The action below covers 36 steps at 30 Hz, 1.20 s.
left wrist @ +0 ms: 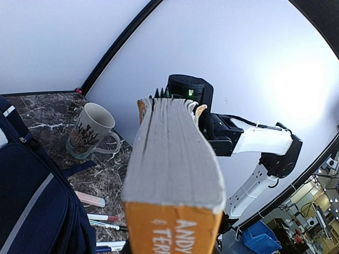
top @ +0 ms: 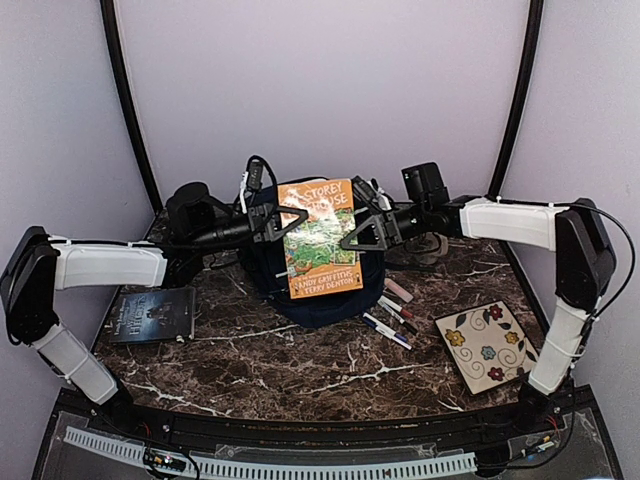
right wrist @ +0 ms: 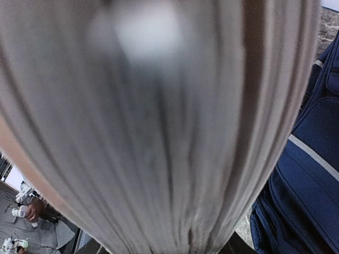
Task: Pack the student bag
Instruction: Pass from the left arm to the right, then pick up the largest pocket of the bag from the student bag.
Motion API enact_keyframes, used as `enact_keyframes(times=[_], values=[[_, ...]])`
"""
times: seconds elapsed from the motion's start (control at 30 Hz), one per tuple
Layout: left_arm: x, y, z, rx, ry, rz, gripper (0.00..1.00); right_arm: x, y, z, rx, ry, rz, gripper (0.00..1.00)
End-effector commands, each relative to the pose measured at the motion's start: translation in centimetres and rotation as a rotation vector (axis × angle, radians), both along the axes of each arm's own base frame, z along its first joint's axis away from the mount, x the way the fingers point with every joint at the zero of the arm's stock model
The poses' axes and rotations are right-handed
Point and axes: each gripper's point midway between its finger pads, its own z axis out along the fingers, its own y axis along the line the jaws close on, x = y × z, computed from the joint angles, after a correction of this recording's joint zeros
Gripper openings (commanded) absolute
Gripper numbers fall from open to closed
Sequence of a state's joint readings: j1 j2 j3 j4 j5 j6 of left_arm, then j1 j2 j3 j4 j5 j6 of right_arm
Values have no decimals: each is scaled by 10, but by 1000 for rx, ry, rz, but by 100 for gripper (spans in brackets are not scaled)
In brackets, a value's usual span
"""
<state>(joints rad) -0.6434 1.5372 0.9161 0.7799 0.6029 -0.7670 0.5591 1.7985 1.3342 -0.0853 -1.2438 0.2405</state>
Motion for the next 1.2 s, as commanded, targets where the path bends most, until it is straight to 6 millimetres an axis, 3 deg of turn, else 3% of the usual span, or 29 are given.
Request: enact_keyframes(times=[0.0,0.03,0.07,0.1,0.27,0.33,0.43,0.57,0.67,0.83,1.03,1.17], values=[[2,8,37,-101,-100,35,0,-5,-2,35,114,-122,21,50],[2,8,36,-103,-95,33,0,-5,-2,36,128,-144,20,50],[2,7,35,-105,-89,30,0,-6,-3,37,107,-50,9,33],[2,6,34,-104,-86,28,0,-5,-3,40,107,-27,3,28],[6,6,25,-93,-62,39,0,4,-4,49,135,15,-32,12],[9,6,19,-72,-50,51,13,10,-5,50,135,23,-48,4],[15,7,8,-14,-35,86,42,20,-10,52,134,23,-80,0],[25,12,-16,154,-36,140,57,49,-33,58,104,-12,-189,0],[34,19,-33,320,-66,185,60,75,-60,60,21,-111,-307,0],[39,16,-63,601,-158,156,60,88,-102,64,-144,-306,-447,0],[31,-25,-75,750,-331,18,53,85,-153,60,-238,-341,-569,0],[23,-56,-96,795,-356,-92,47,82,-186,53,-261,-327,-647,0]])
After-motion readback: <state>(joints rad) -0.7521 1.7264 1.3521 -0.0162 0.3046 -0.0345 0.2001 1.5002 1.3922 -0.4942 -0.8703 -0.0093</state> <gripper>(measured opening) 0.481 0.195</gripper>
